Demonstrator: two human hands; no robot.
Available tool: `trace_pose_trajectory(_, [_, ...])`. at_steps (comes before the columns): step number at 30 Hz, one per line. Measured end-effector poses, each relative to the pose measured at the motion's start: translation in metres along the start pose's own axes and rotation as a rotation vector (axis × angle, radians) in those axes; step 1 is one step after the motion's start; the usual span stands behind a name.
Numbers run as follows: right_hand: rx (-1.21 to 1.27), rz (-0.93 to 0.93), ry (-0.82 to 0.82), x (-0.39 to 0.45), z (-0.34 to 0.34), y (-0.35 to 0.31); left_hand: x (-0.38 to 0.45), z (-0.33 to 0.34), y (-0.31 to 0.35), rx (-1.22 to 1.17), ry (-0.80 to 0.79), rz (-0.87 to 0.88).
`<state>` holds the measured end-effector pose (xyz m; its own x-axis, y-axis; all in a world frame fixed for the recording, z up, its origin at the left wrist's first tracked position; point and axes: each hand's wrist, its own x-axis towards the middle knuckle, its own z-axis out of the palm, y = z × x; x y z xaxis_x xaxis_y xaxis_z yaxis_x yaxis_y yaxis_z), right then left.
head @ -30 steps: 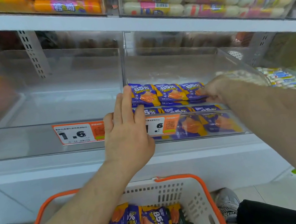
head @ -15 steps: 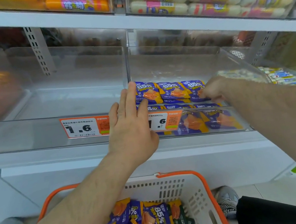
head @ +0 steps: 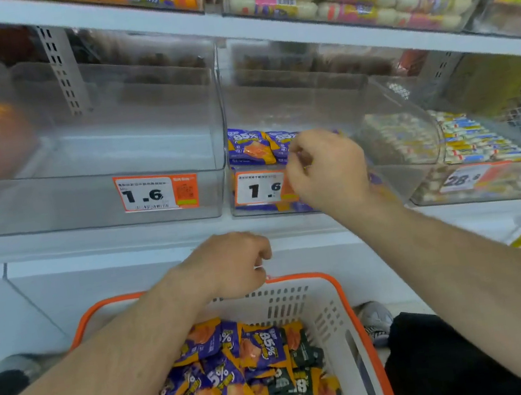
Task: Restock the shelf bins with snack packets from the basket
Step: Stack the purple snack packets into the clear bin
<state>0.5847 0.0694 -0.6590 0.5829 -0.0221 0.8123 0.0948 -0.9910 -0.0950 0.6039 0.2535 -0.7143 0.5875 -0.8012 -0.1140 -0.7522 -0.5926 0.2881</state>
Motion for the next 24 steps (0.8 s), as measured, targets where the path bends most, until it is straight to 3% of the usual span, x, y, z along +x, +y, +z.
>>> trace_pose_trajectory(2, [0.191,-0.037,-0.011,-0.042,0.009,-0.015,-0.003,0.015,-0.006,0.021,-0.161,-0.054])
trace_pose_trajectory(4, [0.293,0.068,-0.167,-0.090,0.023,-0.022,-0.005,0.028,-0.011,0.044,-0.268,-0.080])
trace_pose_trajectory(9, [0.191,0.467,-0.950,-0.193,0.061,-0.014,-0.006,0.040,-0.017,0.062,-0.390,-0.125])
trace_pose_trajectory(13, [0.157,0.652,-1.364,-0.260,0.091,-0.008,-0.004,0.046,-0.023,0.057,-0.436,-0.152])
trace_pose_trajectory(17, [0.037,0.561,-1.576,-0.277,0.110,-0.024,-0.003,0.045,-0.024,0.063,-0.437,-0.151])
trace_pose_trajectory(24, [0.054,0.375,-1.640,-0.286,0.121,-0.049,-0.003,0.045,-0.031,0.057,-0.428,-0.170])
